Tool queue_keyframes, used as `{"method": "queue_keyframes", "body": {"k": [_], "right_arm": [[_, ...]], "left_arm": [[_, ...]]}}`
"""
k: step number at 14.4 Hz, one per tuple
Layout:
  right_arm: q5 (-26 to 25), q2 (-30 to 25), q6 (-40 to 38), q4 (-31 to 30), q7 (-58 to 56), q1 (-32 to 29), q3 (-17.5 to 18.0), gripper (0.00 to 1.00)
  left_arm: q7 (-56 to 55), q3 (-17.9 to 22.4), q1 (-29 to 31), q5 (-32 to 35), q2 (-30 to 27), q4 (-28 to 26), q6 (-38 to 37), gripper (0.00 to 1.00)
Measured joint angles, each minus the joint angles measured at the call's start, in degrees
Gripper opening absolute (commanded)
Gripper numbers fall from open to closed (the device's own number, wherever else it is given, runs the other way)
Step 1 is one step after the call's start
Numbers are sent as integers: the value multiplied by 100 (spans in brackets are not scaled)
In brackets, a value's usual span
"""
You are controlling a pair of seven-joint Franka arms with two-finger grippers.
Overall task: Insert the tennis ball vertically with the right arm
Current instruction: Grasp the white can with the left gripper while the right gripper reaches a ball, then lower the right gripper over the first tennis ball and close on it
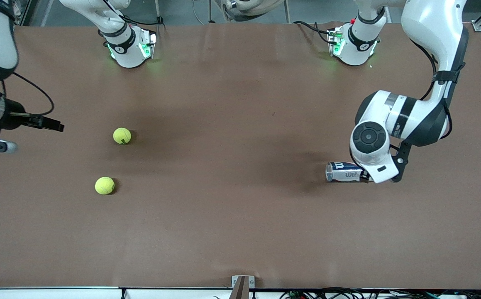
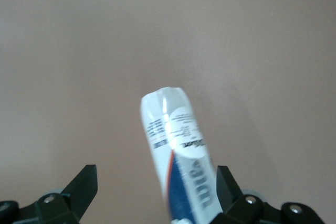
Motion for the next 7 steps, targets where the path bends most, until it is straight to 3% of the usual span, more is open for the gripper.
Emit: {"method": "queue_keyframes", "body": {"k": [3, 7], "right_arm": [[54, -293, 869, -1058, 3, 49, 4, 100], [59, -398, 1978, -1983, 39, 294, 13, 100]], "left_arm": [[-718, 9, 290, 2, 0, -370, 740, 100], [-1625, 13, 511, 3, 0, -845, 1621, 100]]}}
